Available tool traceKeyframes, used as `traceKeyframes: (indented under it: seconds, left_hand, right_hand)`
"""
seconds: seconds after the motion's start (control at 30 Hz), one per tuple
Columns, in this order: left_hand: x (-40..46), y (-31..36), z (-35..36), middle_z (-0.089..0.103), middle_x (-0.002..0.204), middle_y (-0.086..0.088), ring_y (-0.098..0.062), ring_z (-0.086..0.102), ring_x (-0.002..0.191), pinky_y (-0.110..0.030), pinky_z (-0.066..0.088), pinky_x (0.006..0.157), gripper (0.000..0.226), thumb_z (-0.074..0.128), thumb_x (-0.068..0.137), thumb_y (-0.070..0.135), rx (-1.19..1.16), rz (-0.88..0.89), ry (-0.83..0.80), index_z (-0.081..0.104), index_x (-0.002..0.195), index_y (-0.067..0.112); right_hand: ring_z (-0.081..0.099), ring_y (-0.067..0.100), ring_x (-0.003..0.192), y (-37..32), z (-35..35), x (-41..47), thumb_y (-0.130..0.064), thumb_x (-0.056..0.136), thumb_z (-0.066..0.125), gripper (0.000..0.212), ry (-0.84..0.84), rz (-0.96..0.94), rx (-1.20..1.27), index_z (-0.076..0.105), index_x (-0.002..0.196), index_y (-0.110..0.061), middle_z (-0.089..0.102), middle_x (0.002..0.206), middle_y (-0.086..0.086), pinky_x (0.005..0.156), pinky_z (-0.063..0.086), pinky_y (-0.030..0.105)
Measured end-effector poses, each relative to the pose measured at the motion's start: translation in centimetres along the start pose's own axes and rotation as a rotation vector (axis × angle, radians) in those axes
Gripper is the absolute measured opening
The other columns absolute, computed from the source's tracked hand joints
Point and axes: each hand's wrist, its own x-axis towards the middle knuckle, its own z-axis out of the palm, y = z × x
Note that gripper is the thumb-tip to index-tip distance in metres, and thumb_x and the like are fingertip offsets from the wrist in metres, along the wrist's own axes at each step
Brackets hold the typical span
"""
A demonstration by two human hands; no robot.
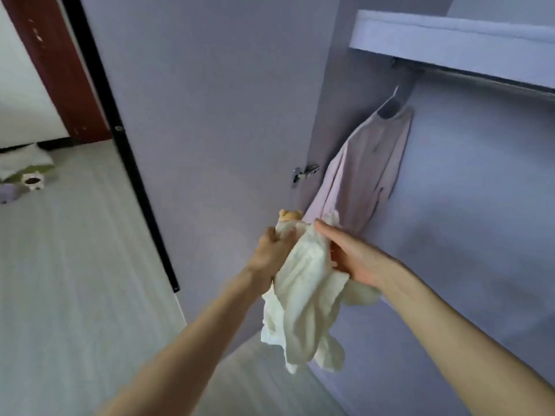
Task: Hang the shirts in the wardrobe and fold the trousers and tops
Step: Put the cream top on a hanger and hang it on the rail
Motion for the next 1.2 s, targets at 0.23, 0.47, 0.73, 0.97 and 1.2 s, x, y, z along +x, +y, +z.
traceKeyframes:
  seconds: [0.23, 0.47, 0.73, 0.97, 1.2]
  left_hand:
    - [6.6, 2.8, 7.2, 0.063, 0.073, -0.005, -0.013, 0.057, 0.057, -0.021, 0.046, 0.053, 0.007, 0.059, 0.091, 0.017, 0.048, -0.057, -0.257, 0.059, 0.095, 0.011]
    - [9.5, 7.3, 10.0, 0.038, 0.038, 0.015, -0.002, 0.031, 0.031, -0.011, 0.023, 0.033, 0.034, 0.059, 0.088, 0.042, 0.46, 0.117, -0.842, 0.068, 0.062, 0.022]
    - [8.6, 8.3, 17.6, 0.055, 0.081, -0.013, -0.023, 0.051, 0.076, -0.03, 0.041, 0.069, 0.029, 0.046, 0.097, 0.027, 0.143, 0.2, -0.73, 0.059, 0.079, 0.009]
    - [5.8, 8.4, 22.4, 0.068, 0.083, 0.001, -0.012, 0.064, 0.078, -0.022, 0.055, 0.072, 0.025, 0.047, 0.096, 0.012, -0.006, 0.361, -0.872, 0.069, 0.086, 0.02]
    - [9.0, -0.8, 20.0, 0.032, 0.137, 0.013, -0.003, 0.031, 0.127, -0.017, 0.034, 0.093, 0.083, 0.068, 0.082, 0.023, 0.559, 0.192, -1.066, 0.015, 0.145, 0.035]
  right_hand:
    - [0.042, 0.017, 0.068, -1.3, -7.7, -2.1, -0.012, 0.093, 0.05, 0.019, 0.574, -0.124, -0.604, 0.054, 0.081, 0.002, 0.044, 0.075, 0.008, 0.06, 0.033, 0.028]
    - [0.059, 0.02, 0.063, -5.7, -15.4, -7.8, -0.014, 0.095, 0.048, 0.02, 1.201, -0.335, 0.003, 0.062, 0.085, -0.003, 0.064, 0.071, 0.008, 0.063, 0.043, 0.031]
    - [0.066, 0.015, 0.071, -4.9, -17.8, -10.9, -0.047, 0.093, 0.043, 0.038, 0.736, -0.263, -0.072, 0.052, 0.122, -0.025, 0.068, 0.085, -0.003, 0.06, 0.053, 0.03]
    - [0.065, 0.018, 0.099, -1.1, -16.6, -11.1, 0.001, 0.084, 0.06, 0.03, 0.811, -0.42, -0.237, 0.061, 0.103, -0.023, 0.072, 0.096, -0.004, 0.08, 0.052, 0.029]
    - [0.058, 0.013, 0.043, -0.8, -19.4, -15.1, -0.011, 0.09, 0.032, 0.057, 0.953, -0.681, 0.414, 0.064, 0.043, -0.017, 0.057, 0.045, -0.002, 0.043, 0.046, 0.017]
